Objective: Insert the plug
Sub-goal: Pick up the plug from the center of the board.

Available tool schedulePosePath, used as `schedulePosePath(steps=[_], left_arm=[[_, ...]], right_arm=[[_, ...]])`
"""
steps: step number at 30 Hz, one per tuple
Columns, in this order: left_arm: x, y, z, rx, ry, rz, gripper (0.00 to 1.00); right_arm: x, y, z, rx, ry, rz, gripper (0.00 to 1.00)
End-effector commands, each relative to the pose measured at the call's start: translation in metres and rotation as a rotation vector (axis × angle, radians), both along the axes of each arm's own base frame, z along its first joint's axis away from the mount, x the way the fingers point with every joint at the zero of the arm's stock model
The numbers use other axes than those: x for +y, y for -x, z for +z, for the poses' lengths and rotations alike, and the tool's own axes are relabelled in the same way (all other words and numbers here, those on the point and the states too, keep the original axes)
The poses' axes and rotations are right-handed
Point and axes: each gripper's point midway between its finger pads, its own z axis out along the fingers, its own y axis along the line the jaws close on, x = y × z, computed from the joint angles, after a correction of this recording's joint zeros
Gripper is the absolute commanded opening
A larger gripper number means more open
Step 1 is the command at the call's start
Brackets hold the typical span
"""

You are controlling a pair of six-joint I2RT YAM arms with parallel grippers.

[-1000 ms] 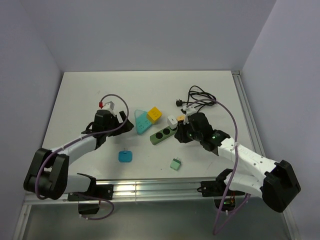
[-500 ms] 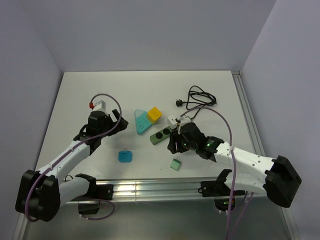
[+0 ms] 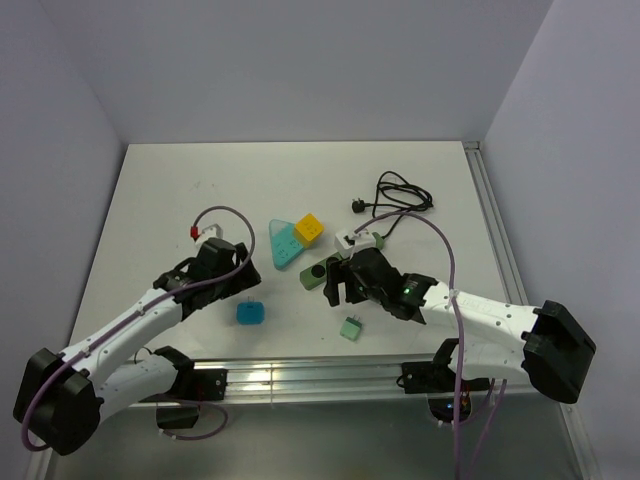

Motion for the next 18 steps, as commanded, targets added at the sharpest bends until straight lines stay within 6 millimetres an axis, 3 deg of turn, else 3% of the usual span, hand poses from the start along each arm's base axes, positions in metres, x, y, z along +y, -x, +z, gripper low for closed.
schedulePosePath(steps=[1, 6, 13, 18], left_arm=[[0.004, 0.013, -0.005, 0.060, -0.044, 0.065, 1.00], [-0.008, 0.025, -0.018, 0.079, -0.061, 0.043, 0.99], [-0.018, 0.015, -0.004, 0.005, -0.039, 0.003, 1.00], [-0.018, 0.014, -0.006, -0.003, -0.052, -0.023, 0.99]], right_arm=[[0.005, -0.012, 0.025, -0.056, -0.034, -0.032, 0.93], [-0.013, 0.002, 0.009, 0.079, 0.023, -0.147, 0.96], [-0.019, 0.028, 0.004, 0.159, -0.013, -0.381, 0.98], [-0.028, 0.043, -0.006, 0.180, 0.052, -0.520, 0.90]])
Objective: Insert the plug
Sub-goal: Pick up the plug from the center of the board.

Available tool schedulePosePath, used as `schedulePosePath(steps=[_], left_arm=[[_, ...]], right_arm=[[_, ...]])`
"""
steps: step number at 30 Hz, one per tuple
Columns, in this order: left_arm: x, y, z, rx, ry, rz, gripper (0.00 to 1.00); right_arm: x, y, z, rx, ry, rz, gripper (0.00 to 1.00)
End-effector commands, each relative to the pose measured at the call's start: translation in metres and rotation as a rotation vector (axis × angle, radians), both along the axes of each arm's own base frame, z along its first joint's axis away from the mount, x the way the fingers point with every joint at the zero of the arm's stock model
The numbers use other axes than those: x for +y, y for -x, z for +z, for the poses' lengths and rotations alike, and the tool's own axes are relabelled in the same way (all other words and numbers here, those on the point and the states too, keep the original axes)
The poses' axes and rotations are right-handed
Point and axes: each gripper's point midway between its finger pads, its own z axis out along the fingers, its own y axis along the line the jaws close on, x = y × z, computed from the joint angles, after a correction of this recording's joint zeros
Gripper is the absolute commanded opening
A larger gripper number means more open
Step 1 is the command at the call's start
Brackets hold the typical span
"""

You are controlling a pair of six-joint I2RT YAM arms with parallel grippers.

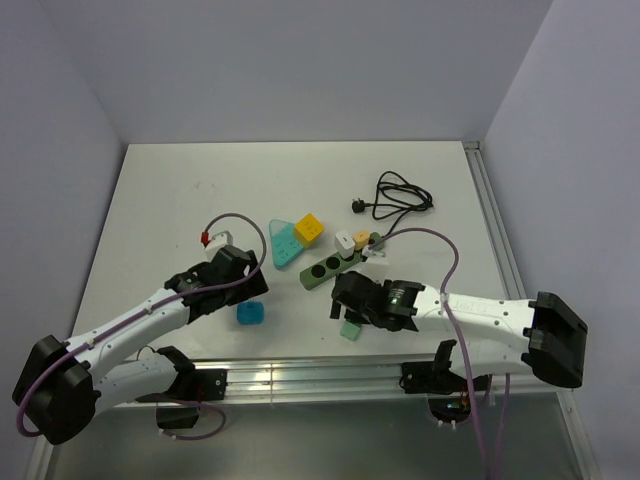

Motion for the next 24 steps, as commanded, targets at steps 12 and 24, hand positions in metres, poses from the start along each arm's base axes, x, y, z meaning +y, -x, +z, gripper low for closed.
schedulePosePath(steps=[12, 24], left_arm=[[-0.005, -0.007, 0.014, -0.080, 0.020, -0.044, 0.99], [-0.008, -0.009, 0.014, -0.083, 0.027, -0.052, 0.99]], right_arm=[[0.000, 0.018, -0.022, 0.094, 0.102, -0.328, 0.75], [-0.005, 0.029, -0.027, 0.122, 0.086, -0.332, 0.78]])
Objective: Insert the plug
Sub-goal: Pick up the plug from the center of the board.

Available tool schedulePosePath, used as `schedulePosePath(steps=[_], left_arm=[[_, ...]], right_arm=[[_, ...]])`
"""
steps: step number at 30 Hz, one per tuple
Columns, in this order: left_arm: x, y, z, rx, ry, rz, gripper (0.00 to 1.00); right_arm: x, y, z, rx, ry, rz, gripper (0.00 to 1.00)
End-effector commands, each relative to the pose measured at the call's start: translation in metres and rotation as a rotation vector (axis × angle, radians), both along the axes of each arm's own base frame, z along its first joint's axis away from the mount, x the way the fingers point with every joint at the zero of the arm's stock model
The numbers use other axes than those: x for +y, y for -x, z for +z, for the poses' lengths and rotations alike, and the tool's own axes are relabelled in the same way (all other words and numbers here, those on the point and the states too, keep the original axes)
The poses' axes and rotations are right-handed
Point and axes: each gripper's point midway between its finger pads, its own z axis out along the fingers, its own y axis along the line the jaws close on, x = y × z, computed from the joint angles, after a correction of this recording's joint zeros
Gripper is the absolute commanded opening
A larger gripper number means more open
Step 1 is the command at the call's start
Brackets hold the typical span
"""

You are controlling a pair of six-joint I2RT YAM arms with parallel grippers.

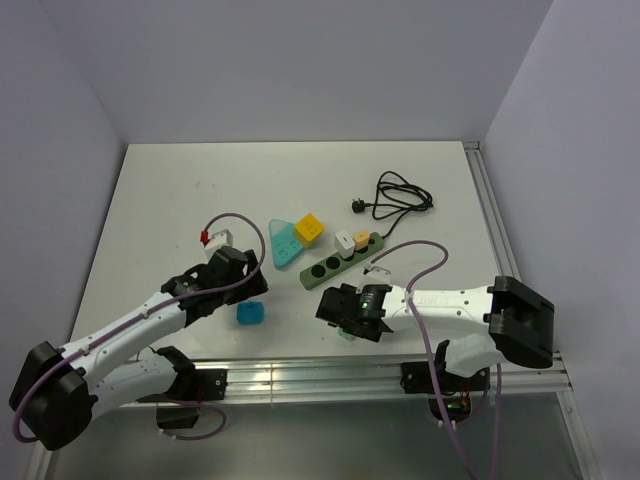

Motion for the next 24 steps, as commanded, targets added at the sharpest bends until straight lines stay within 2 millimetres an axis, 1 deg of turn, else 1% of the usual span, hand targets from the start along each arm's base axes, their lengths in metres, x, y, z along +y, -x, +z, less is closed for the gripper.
schedulePosePath(steps=[1, 6, 7, 8, 9, 10, 12, 13, 16, 18, 19, 20, 21, 22, 23, 24], left_arm=[[-0.006, -0.005, 0.005, -0.028, 0.011, -0.020, 0.99], [-0.006, -0.004, 0.006, -0.029, 0.015, -0.020, 0.99], [-0.005, -0.004, 0.006, -0.028, 0.015, -0.019, 0.99], [-0.006, -0.004, 0.007, -0.031, 0.018, -0.021, 0.99], [-0.006, -0.004, 0.007, -0.034, 0.020, -0.023, 1.00], [-0.006, -0.004, 0.008, -0.035, 0.024, -0.023, 0.99], [-0.008, -0.004, 0.010, -0.049, 0.036, -0.039, 0.99], [-0.011, -0.002, 0.011, -0.053, 0.042, -0.063, 0.99], [-0.017, -0.003, 0.018, -0.091, 0.076, -0.100, 0.99], [-0.023, 0.000, 0.023, -0.111, 0.117, -0.134, 0.99], [-0.028, -0.002, 0.029, -0.141, 0.144, -0.156, 0.99], [-0.031, 0.002, 0.032, -0.154, 0.171, -0.176, 0.99], [-0.033, 0.002, 0.035, -0.164, 0.185, -0.183, 1.00], [-0.034, 0.003, 0.037, -0.172, 0.202, -0.187, 0.99], [-0.035, 0.003, 0.040, -0.180, 0.210, -0.187, 0.99], [-0.035, 0.003, 0.042, -0.180, 0.215, -0.189, 0.99]], right_arm=[[0.000, 0.002, -0.001, -0.015, -0.023, -0.021, 0.78], [0.007, 0.006, -0.013, 0.005, -0.035, -0.010, 0.77], [0.011, 0.005, -0.014, 0.002, -0.049, -0.008, 0.74], [0.010, 0.006, -0.016, 0.002, -0.049, -0.006, 0.72], [0.014, 0.004, -0.018, -0.001, -0.061, -0.004, 0.63], [0.015, 0.003, -0.018, -0.005, -0.063, 0.000, 0.61], [0.017, 0.000, -0.016, -0.011, -0.067, 0.007, 0.50], [0.020, -0.003, -0.013, -0.022, -0.082, 0.016, 0.41], [0.033, -0.013, 0.000, -0.052, -0.130, 0.055, 0.26], [0.040, -0.018, 0.010, -0.066, -0.158, 0.104, 0.22], [0.048, -0.025, 0.018, -0.088, -0.195, 0.119, 0.19], [0.052, -0.026, 0.021, -0.093, -0.198, 0.182, 0.18], [0.055, -0.029, 0.029, -0.113, -0.215, 0.207, 0.17], [0.065, -0.034, 0.037, -0.147, -0.255, 0.248, 0.15], [0.068, -0.035, 0.040, -0.178, -0.236, 0.349, 0.14], [0.076, -0.035, 0.046, -0.199, -0.270, 0.391, 0.11]])
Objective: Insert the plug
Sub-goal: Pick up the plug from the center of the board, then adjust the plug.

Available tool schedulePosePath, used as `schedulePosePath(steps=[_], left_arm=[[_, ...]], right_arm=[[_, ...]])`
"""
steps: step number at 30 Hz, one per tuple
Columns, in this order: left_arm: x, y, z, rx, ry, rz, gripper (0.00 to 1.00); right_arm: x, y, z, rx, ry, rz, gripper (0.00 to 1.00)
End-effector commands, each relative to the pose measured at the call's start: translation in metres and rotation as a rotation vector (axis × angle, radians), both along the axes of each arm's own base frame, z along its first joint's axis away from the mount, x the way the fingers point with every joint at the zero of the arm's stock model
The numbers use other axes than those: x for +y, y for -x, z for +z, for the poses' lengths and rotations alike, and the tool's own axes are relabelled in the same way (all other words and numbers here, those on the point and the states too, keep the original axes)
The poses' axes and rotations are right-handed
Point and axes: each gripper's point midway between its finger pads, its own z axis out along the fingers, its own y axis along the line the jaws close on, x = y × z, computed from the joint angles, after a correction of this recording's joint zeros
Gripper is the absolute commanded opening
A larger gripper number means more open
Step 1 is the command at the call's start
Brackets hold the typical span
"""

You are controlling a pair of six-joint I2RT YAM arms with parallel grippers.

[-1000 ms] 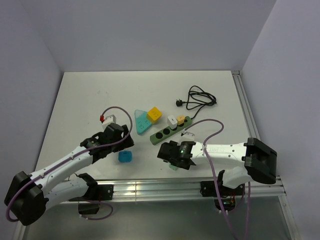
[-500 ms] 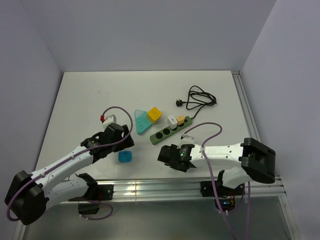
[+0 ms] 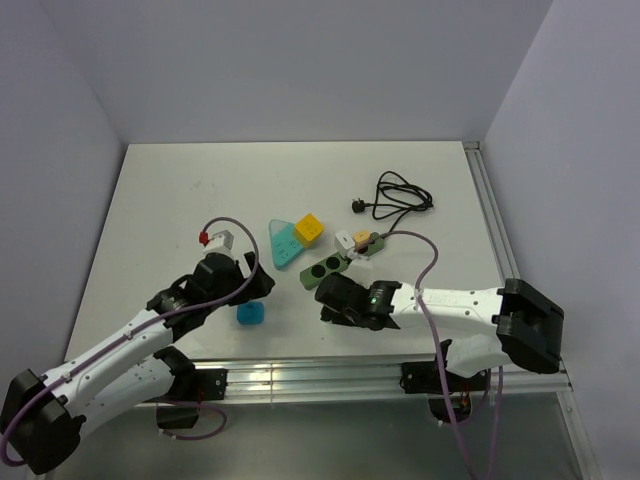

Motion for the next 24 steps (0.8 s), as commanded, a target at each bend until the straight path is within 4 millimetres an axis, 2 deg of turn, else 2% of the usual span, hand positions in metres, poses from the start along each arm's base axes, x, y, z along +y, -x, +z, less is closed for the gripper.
schedulePosePath(steps=[1, 2, 4, 5, 6, 8, 10, 14, 16, 24], left_arm=[[-0.016, -0.004, 0.022, -0.060, 0.068, -0.060, 0.99], [-0.018, -0.005, 0.024, -0.053, 0.070, -0.061, 1.00], [-0.027, -0.007, 0.030, -0.022, 0.079, -0.080, 0.99], [-0.030, -0.005, 0.030, -0.001, 0.078, -0.091, 0.99], [-0.036, -0.003, 0.033, 0.017, 0.094, -0.119, 1.00], [-0.043, -0.007, 0.041, 0.031, 0.102, -0.125, 0.99], [-0.053, -0.005, 0.050, 0.031, 0.140, -0.164, 0.99], [-0.070, -0.002, 0.062, 0.039, 0.193, -0.243, 0.99], [-0.081, 0.003, 0.063, 0.072, 0.211, -0.305, 1.00], [-0.095, 0.017, 0.055, 0.147, 0.227, -0.425, 1.00]], right_arm=[[0.035, -0.016, 0.039, -0.175, -0.095, 0.253, 0.11], [0.035, -0.014, 0.038, -0.189, -0.091, 0.289, 0.11], [0.046, -0.014, 0.046, -0.240, -0.134, 0.369, 0.11], [0.042, -0.014, 0.042, -0.261, -0.105, 0.408, 0.11], [0.048, -0.015, 0.049, -0.298, -0.134, 0.437, 0.11], [0.046, -0.016, 0.048, -0.347, -0.102, 0.500, 0.11], [0.051, -0.017, 0.057, -0.402, -0.109, 0.544, 0.10], [0.052, -0.015, 0.059, -0.491, -0.067, 0.639, 0.10], [0.052, -0.015, 0.062, -0.525, -0.047, 0.675, 0.10], [0.056, -0.013, 0.082, -0.625, -0.049, 0.732, 0.11]])
